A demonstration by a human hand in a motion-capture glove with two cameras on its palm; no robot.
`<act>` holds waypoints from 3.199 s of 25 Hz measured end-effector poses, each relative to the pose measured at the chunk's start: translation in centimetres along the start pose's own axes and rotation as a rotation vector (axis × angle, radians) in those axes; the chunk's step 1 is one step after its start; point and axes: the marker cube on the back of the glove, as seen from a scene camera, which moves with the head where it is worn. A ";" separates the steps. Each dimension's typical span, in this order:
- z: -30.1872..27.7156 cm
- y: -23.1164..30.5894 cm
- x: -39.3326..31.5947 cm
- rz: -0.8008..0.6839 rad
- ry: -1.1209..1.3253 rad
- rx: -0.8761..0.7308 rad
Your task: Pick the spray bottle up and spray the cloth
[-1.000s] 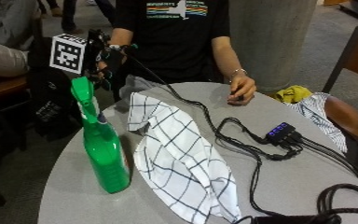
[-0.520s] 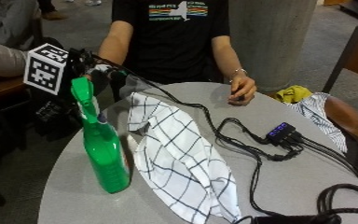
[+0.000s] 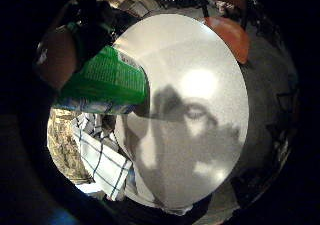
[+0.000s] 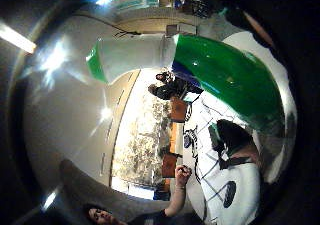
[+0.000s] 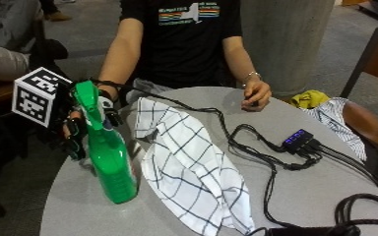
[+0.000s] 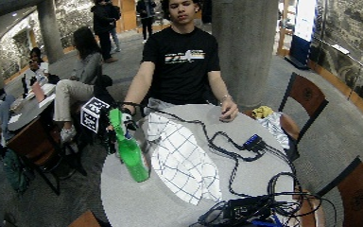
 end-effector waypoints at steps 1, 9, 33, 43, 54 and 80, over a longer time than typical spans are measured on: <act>0.1 0.0 -0.1 -0.012 0.001 0.017; -1.1 0.4 -1.3 -0.106 0.032 0.179; -0.6 0.1 -0.7 -0.043 0.010 0.014; 0.9 -2.3 -0.9 -0.059 0.037 -0.024; 3.7 -5.8 -0.5 -0.093 -0.023 -0.027; 5.4 -8.1 -1.9 -0.166 -0.045 0.041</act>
